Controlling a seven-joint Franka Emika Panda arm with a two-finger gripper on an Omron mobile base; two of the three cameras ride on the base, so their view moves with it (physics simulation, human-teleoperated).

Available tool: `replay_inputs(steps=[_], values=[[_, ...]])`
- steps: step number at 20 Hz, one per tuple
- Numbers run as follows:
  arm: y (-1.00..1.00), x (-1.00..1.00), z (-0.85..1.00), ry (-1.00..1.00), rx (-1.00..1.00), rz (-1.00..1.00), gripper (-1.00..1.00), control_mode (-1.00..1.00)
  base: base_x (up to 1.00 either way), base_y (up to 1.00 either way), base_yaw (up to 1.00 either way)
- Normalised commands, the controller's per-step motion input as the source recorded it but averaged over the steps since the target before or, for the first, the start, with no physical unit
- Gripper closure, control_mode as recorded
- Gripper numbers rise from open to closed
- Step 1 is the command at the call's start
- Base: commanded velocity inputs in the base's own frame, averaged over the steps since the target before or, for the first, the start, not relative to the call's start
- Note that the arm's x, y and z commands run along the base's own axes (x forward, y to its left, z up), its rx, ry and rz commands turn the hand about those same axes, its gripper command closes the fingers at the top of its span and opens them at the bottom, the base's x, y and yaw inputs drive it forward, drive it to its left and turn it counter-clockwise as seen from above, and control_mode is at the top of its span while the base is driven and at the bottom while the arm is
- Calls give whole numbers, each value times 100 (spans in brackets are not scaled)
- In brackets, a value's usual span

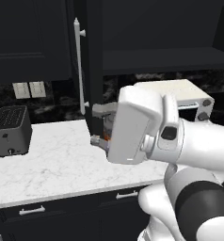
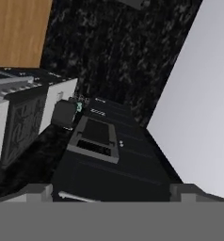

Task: Pick the kettle from the counter and place it on the tray. Then pick the mug from the cabinet and place it on the tray. Then close the cabinet doors.

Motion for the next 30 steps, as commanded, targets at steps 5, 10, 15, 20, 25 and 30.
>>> replay_inputs(steps=[5, 10, 15, 20, 25, 30], values=[[50, 5, 0, 5, 0, -10, -100, -100, 0, 0, 0], [45, 34, -1, 12, 0, -15, -100, -100, 0, 0, 0], [15, 51, -5, 9, 0, -10, -100, -100, 0, 0, 0], [0, 52, -12, 23, -4, -10, -100, -100, 0, 0, 0], [4, 45, -12, 19, -2, -8, -100, -100, 0, 0, 0], [-10, 35, -8, 21, -4, -11, -100, -100, 0, 0, 0]])
